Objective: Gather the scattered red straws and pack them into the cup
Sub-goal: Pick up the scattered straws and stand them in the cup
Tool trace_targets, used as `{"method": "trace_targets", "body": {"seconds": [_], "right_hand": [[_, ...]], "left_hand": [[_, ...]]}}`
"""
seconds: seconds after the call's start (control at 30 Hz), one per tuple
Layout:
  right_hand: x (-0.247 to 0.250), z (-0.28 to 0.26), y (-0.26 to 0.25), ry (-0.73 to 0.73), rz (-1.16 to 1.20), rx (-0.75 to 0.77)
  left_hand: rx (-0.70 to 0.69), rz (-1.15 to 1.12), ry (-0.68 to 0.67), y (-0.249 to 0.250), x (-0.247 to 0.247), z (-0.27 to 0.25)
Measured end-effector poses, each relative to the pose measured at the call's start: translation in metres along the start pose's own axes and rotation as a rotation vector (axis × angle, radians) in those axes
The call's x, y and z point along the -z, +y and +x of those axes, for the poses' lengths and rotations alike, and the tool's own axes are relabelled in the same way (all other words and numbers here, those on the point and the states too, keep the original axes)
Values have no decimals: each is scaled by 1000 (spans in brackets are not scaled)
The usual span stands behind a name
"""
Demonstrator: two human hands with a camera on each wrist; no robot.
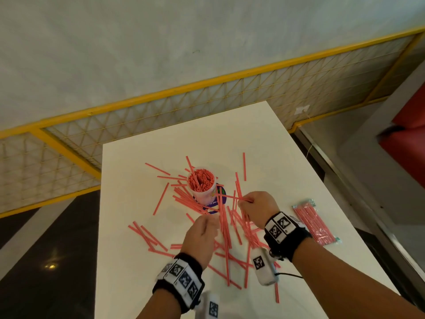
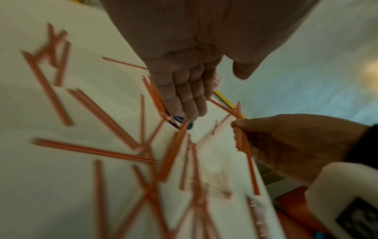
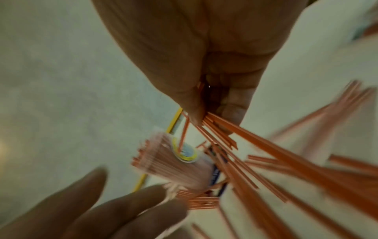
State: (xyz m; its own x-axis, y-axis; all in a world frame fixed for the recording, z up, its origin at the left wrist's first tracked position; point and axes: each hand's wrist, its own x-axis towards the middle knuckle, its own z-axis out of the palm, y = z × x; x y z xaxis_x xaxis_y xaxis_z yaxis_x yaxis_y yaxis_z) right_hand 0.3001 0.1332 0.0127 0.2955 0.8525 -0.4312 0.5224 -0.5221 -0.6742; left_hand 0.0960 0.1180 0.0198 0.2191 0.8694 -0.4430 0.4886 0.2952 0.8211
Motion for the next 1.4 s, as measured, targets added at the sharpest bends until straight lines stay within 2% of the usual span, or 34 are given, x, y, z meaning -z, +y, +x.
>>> {"method": "trace_targets", "body": {"seconds": [0.13,0.23,0.4,0.47,0.57,0.6,0.67,0.73,0.83,0.93,1.0,1.13,1.23,1.4], "right_hand": [[4,-20,-7,-51,254,-23],[-1,-34,-14,-84,320,-11],[-17,-42,-13,-61,216,77],[-22,-46,-12,-98,242,107],[-15,-52,-9,-175,323,122],[-10,-50,-5,-161,308,109],[1,-42,12,-73,211,44],[10,-32,34,-30,-23,-5],[11,-36,62,-87,-361,-47],[-5,-45,81,-155,-587,-36],[-17,-46,87,-193,-648,-32],[-38,-44,86,-150,-760,35],[-44,-46,77,-194,-763,40],[-49,-42,67,-134,-833,77]], "left_hand": [[155,-320,-112,41,-18,12],[226,-351,-175,49,-30,25],[322,-516,-136,46,-42,30],[359,-582,-96,41,-42,32],[348,-560,-35,33,-33,35],[350,-565,-9,31,-29,36],[356,-592,40,23,-19,35],[366,-583,85,14,-8,34],[365,-607,145,-2,3,33],[371,-681,172,-8,7,30],[366,-684,154,-7,7,25],[340,-669,109,-2,6,14],[318,-567,98,-7,6,12],[312,-416,80,-16,10,3]]}}
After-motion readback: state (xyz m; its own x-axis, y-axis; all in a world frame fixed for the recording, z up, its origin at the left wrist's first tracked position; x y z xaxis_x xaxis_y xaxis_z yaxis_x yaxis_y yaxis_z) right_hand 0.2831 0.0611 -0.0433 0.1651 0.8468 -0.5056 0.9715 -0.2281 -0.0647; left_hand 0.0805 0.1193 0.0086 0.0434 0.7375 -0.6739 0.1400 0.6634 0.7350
